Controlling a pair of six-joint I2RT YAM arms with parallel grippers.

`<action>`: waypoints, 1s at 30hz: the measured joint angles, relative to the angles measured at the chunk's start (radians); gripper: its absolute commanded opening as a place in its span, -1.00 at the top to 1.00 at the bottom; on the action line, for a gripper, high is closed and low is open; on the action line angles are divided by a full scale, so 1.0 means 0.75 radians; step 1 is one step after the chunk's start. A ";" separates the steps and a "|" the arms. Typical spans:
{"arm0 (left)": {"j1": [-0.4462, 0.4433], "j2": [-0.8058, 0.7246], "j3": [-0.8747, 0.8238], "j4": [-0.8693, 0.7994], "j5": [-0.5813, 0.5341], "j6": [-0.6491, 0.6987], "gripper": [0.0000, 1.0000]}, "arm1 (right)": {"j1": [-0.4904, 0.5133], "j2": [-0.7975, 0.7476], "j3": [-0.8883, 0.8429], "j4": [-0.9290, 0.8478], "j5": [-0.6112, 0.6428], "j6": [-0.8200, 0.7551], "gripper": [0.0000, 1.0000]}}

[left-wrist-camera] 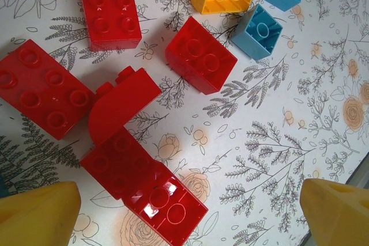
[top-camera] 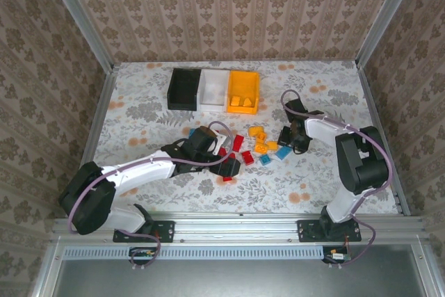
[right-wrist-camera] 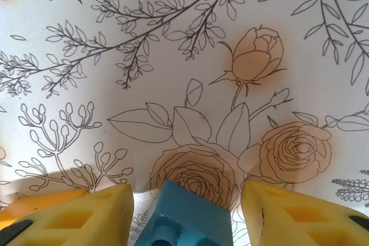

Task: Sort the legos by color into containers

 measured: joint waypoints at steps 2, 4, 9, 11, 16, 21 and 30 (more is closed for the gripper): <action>0.000 0.000 0.000 0.003 0.000 0.000 -1.00 | 0.009 -0.014 -0.016 0.011 0.003 0.009 -0.09; 0.000 0.000 0.000 0.005 0.000 0.000 -1.00 | 0.019 -0.023 -0.028 0.019 0.009 0.013 -0.14; 0.000 0.000 0.000 0.006 -0.002 0.000 -0.99 | 0.040 -0.064 -0.061 0.011 0.003 0.030 -0.29; 0.000 0.000 0.000 0.006 -0.005 0.000 -1.00 | 0.052 -0.090 -0.081 -0.015 0.003 0.042 -0.27; 0.000 0.000 0.000 0.009 -0.010 0.000 -1.00 | 0.085 -0.105 -0.088 -0.046 0.001 0.062 -0.03; 0.000 -0.001 -0.001 0.010 -0.010 0.000 -1.00 | 0.091 -0.092 -0.083 -0.051 -0.002 0.076 0.34; 0.062 -0.113 -0.034 0.010 -0.007 -0.002 -1.00 | 0.094 -0.164 -0.026 -0.124 -0.007 0.053 0.41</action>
